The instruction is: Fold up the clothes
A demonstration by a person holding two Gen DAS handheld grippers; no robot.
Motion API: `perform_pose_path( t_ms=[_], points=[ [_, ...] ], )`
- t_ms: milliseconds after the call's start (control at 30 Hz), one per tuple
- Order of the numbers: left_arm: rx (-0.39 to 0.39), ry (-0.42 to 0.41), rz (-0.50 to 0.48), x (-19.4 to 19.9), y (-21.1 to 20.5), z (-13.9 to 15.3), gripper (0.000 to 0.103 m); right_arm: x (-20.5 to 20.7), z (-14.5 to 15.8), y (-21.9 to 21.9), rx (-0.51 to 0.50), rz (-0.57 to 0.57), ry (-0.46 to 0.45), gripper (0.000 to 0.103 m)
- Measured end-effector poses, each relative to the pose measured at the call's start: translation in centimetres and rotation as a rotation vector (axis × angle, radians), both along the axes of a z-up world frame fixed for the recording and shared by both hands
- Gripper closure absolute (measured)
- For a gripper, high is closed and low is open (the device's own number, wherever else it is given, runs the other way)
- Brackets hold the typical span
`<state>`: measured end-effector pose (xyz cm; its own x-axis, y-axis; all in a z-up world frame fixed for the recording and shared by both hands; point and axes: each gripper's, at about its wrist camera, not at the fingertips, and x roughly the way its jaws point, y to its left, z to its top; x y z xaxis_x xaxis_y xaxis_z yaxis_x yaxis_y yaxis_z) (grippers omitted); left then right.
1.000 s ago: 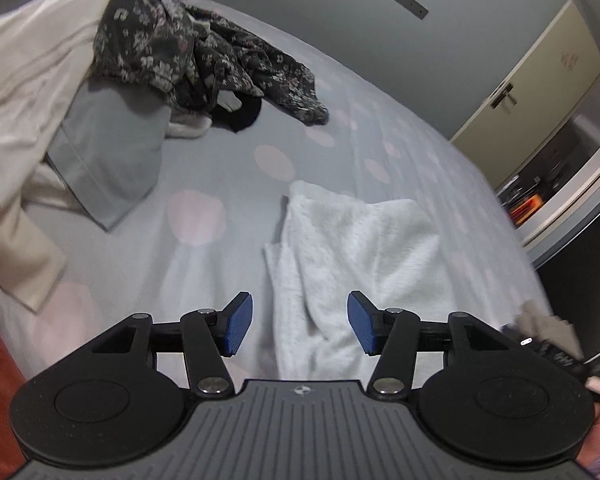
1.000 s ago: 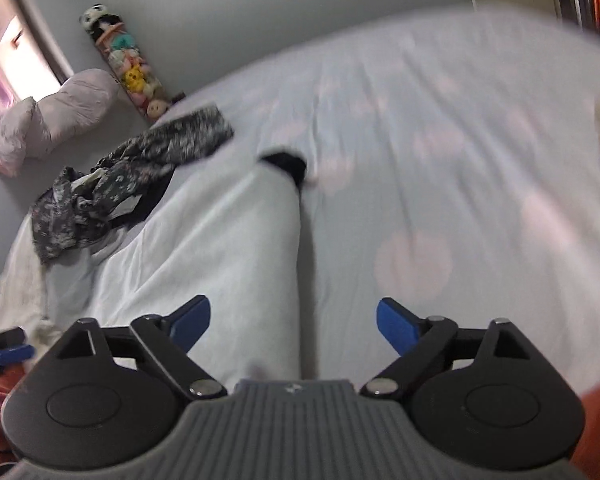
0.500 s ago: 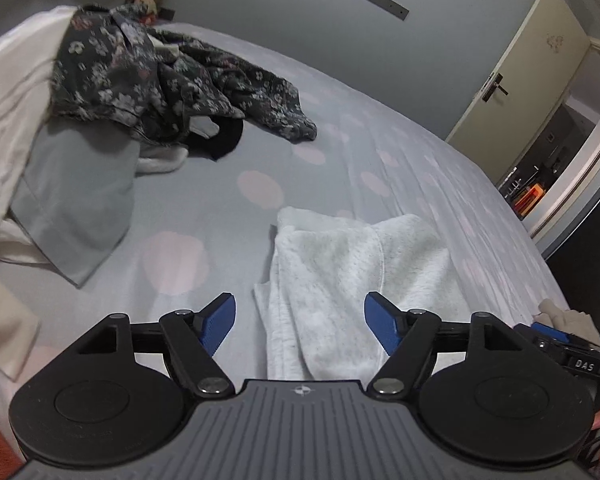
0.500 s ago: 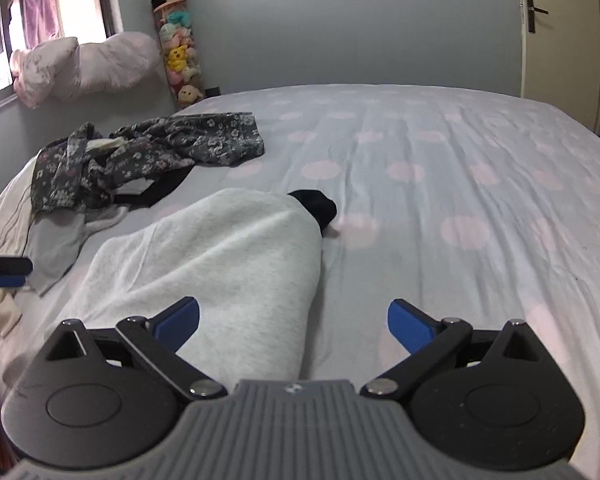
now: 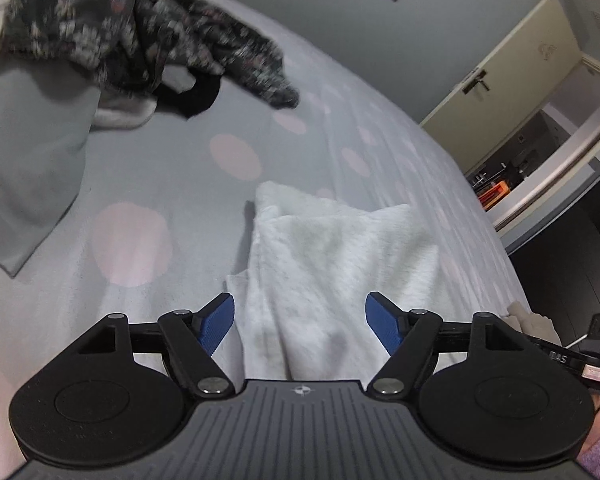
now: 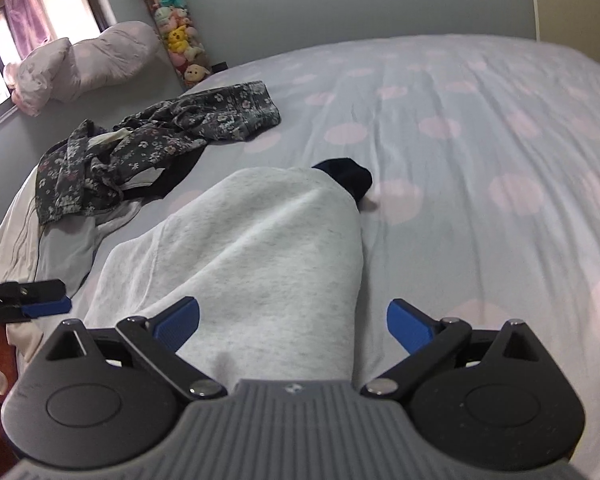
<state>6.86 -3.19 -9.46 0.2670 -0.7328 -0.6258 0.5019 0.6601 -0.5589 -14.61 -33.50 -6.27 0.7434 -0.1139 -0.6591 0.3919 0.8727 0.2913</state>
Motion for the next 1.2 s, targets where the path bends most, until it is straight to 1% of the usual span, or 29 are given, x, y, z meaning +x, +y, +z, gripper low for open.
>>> perform_pose_path(
  t_ms=[100,367,467,600,700,733,867,1067,1100,1167,1200],
  points=[
    [0.014,0.056,-0.005,1.5,-0.8,-1.5,0.032,0.7,-0.3,-0.5,0.020,-0.003,0.012,0.003],
    [-0.002,0.161,-0.017,3.9,-1.8,-5.0,0.031,1.5,-0.9,-2.1,0.040,0.003,0.007,0.003],
    [-0.012,0.173,-0.030,4.5,-2.3,-5.5,0.032,1.9,-1.3,-3.1,0.048,-0.013,0.031,0.002],
    [-0.042,0.200,-0.024,5.1,-2.9,-6.2,0.034,2.5,-2.3,-5.0,0.108,-0.025,0.033,0.002],
    [-0.055,0.206,-0.010,5.4,-2.9,-6.5,0.041,3.3,-3.2,-6.6,0.183,-0.018,0.018,0.002],
    [-0.055,0.207,-0.007,5.4,-2.8,-6.5,0.045,3.5,-3.6,-7.0,0.205,-0.014,0.014,0.002],
    [-0.060,0.218,0.012,5.5,-2.5,-6.8,0.057,4.3,-4.9,-8.0,0.276,0.007,0.002,0.002],
    [-0.037,0.226,0.012,5.7,-3.1,-6.6,0.065,5.6,-6.9,-9.6,0.383,0.038,-0.017,0.002],
    [-0.031,0.223,0.011,5.6,-3.2,-6.6,0.066,5.8,-7.3,-9.9,0.401,0.043,-0.021,0.003],
    [-0.022,0.216,0.017,5.4,-3.3,-6.5,0.069,6.2,-7.8,-10.2,0.437,0.058,-0.030,0.012],
    [-0.019,0.213,0.023,5.2,-3.4,-6.5,0.070,6.3,-8.0,-10.2,0.455,0.070,-0.038,0.025]
  ],
)
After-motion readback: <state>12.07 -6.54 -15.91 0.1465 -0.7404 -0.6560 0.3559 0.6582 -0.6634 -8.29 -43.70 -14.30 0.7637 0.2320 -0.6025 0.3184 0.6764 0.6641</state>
